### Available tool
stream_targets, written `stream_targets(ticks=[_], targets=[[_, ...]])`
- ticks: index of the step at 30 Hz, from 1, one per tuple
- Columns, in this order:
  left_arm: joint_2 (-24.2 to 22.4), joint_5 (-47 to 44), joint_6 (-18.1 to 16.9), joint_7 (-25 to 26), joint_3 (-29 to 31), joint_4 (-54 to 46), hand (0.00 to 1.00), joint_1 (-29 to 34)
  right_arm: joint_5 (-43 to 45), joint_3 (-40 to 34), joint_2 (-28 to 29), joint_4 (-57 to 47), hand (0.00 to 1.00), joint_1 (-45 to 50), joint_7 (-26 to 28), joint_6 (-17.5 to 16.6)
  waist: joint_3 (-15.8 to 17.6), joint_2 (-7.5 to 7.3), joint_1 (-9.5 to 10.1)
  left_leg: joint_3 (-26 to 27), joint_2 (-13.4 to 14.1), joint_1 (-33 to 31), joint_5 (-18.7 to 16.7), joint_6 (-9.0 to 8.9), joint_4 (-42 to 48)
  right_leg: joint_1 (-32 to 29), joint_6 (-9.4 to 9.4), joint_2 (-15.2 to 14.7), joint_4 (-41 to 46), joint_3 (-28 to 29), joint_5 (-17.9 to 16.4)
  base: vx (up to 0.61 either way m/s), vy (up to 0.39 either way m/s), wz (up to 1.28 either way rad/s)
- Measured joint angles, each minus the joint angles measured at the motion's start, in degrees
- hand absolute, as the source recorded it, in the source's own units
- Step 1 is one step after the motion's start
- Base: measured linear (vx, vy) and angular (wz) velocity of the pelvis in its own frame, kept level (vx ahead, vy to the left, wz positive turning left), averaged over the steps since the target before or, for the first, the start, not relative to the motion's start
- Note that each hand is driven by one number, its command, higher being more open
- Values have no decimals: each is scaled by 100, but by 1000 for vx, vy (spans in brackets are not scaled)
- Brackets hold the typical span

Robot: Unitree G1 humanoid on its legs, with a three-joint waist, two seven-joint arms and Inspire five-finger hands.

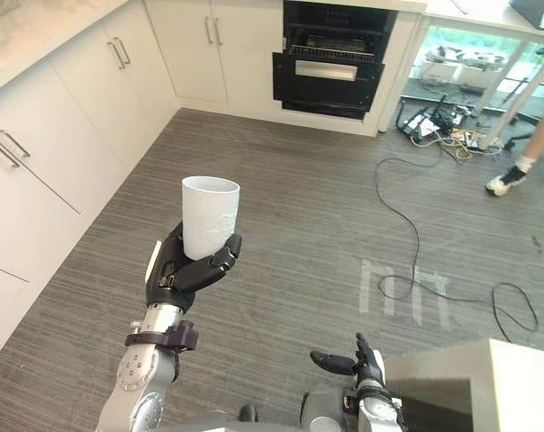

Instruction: Walk over to the sink, pick up the cup, carry it to the dishwasher, place the cup inside the dishwasher, then close the dishwasher door

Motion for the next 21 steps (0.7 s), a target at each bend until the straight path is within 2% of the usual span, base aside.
stream_targets(ticks=[2,3,4,5,6,7,8,9,10,11,12,13,15,16,18,19,20,21], targets=[[0,-2,0,10,-79,0,0,-67,-2,2,45,-199,100,7,1,5,48,85,-131,-280,205,252,-122,-176,-97,-401,46,275,-664,-35,91,408,-106,66],[0,0,-5,10,-100,-2,0,-92,-2,1,44,-251,100,8,0,6,44,76,-146,-310,218,287,-147,-219,-105,-446,88,325,-898,1,186,433,-140,76],[-2,1,-8,21,-152,-1,0,-125,-9,0,31,-412,100,71,-21,6,3,-20,-175,-364,181,389,-268,-377,-100,-493,22,364,-1425,153,613,594,-208,76],[-81,1,2,35,-206,65,0,-127,-20,5,-42,-545,100,150,-48,7,-10,38,-209,-475,258,577,-503,-510,-23,-404,-189,347,-1265,100,1006,512,-181,68],[-155,1,20,51,-203,71,0,-84,-20,6,-71,-561,100,141,-61,27,-41,135,-206,-521,368,593,-544,-576,78,-322,-235,419,-1219,13,865,526,-205,48],[-250,1,19,61,-207,70,0,-60,-19,32,-80,-676,100,150,-75,36,-49,206,-196,-495,519,511,-569,-620,569,-98,-312,505,-1253,-103,684,398,-190,25],[-291,0,21,66,-206,70,0,-65,-19,56,-78,-750,100,171,-79,36,-42,216,-199,-475,594,375,-562,-633,1019,62,-361,548,-1311,-177,633,592,-287,34],[-351,0,21,64,-208,46,0,-70,-18,117,-47,-969,100,253,-80,35,-32,233,-164,-413,793,-83,-385,-828,2345,482,-431,691,-1605,-240,591,491,-252,18],[-402,-2,20,59,-209,-2,0,-57,-14,199,-15,-1200,100,339,-92,29,-27,231,-52,-329,1008,-445,-104,-917,3372,826,-473,814,-1848,-243,569,471,-221,6],[-454,-10,18,56,-209,-82,0,-35,-1,227,6,-1454,100,437,-106,5,-26,228,37,-99,1294,-771,-114,-893,4331,1284,-516,930,-2139,-238,544,447,-189,-9],[-477,-18,15,45,-204,-236,0,6,13,226,28,-1638,100,497,-128,-53,-20,218,95,226,1589,-1092,-172,-796,4910,1694,-537,995,-2439,-223,530,421,-159,-6],[-475,-19,0,34,-198,-324,0,30,17,220,43,-1708,100,504,-143,-70,-13,189,125,382,1695,-1270,-227,-729,5033,1837,-539,1001,-2586,-208,529,368,-114,-4],[-477,-27,-81,-28,-155,-535,0,52,20,190,-4,-1669,100,396,-186,-115,-40,210,235,674,1818,-1830,-409,-612,4804,2180,-536,987,-2952,-132,528,350,-26,-8],[-478,-27,-129,-48,-80,-554,0,51,21,167,-52,-1509,100,297,-187,-111,-45,206,253,711,1747,-2047,-441,-568,4235,2354,-525,960,-3126,-119,532,373,65,-6],[-477,-27,-129,-47,24,-542,0,49,21,166,-50,-1321,100,218,-186,-98,-47,180,275,672,1530,-2229,-424,-592,3307,2515,-497,877,-3321,-113,524,288,101,-1],[-477,-27,-129,-46,131,-497,0,46,21,134,-66,-1141,100,136,-186,-85,-32,141,277,594,1252,-2370,-319,-683,2542,2606,-456,750,-3453,-114,520,342,169,0],[-476,-26,-124,-33,197,-401,0,24,21,40,-86,-1000,100,105,-186,-79,-17,114,291,574,994,-2448,-64,-696,1845,2709,-296,594,-3550,-138,485,417,211,1],[-476,-26,-118,-20,207,-372,0,25,21,13,-107,-966,100,124,-185,-69,-17,114,299,578,891,-2439,115,-684,1534,2773,-166,529,-3587,-152,444,380,230,-5]])
